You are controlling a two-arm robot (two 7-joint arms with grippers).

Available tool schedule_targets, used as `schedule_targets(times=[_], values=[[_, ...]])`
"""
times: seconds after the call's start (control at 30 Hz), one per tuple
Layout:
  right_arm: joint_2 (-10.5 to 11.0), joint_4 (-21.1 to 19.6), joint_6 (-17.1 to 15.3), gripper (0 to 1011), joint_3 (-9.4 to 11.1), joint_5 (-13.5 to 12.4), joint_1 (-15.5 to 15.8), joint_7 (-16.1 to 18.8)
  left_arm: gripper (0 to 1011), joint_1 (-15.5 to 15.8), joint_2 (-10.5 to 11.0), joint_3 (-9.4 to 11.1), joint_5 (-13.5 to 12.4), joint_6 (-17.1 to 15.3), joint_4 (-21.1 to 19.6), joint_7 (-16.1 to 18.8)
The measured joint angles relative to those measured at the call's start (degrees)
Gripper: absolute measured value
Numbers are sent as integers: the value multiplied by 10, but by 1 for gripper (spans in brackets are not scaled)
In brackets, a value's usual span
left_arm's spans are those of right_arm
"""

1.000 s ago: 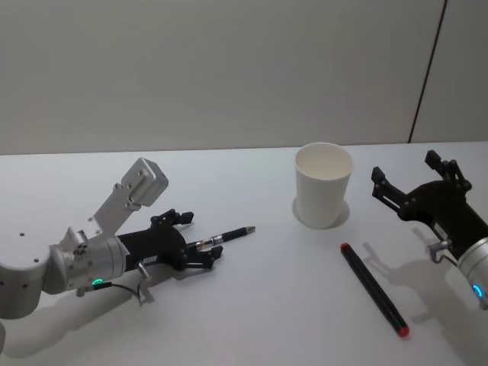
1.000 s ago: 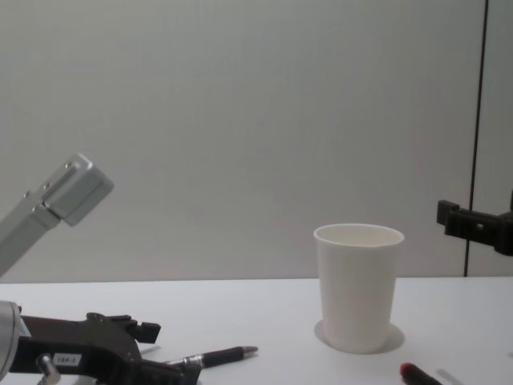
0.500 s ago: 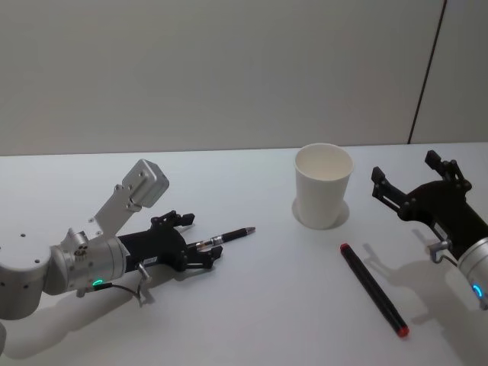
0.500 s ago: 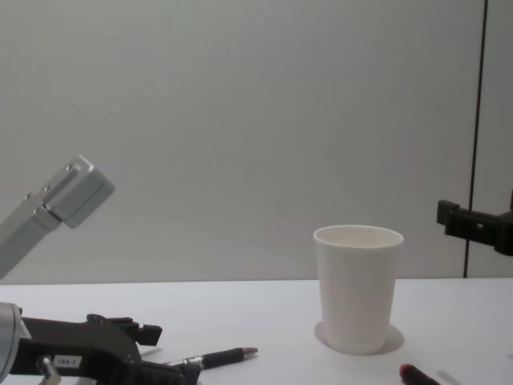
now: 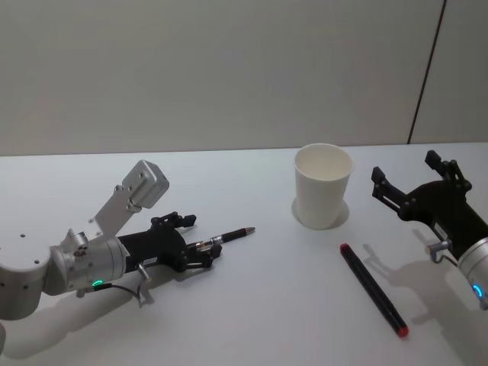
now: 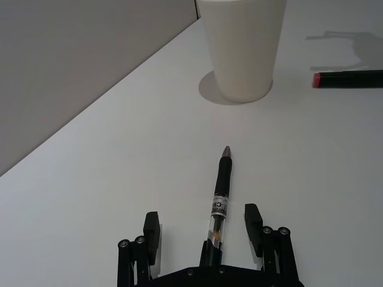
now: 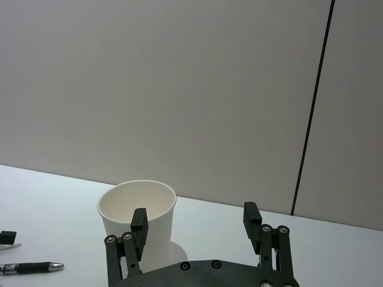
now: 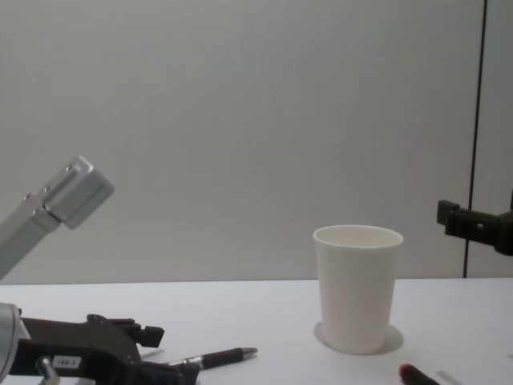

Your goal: Place the pen into the pen holder.

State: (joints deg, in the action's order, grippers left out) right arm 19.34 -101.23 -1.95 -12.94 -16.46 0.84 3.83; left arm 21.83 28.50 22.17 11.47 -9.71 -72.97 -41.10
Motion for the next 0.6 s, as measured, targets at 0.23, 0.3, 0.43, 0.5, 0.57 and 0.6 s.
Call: schedule_targets(times=[0.23,0.3,0.43,0.5,0.57,0.6], values=[[0,0,0,1002,0,0,0,0,775,0,3,-1,0,4,-2,-15],[0,0,0,1002,0,0,0,0,736,0,4,-1,0,4,-3,-19],[0,0,0,1002,0,0,0,0,599,0,6,-1,0,2,-6,-31],[0,0,0,1002,0,0,0,0,539,0,7,-1,0,-1,-8,-36],[0,0,0,1002,0,0,0,0,459,0,8,-1,0,-5,-9,-41],[0,0,0,1002,0,0,0,0,446,0,9,-1,0,-6,-10,-43]])
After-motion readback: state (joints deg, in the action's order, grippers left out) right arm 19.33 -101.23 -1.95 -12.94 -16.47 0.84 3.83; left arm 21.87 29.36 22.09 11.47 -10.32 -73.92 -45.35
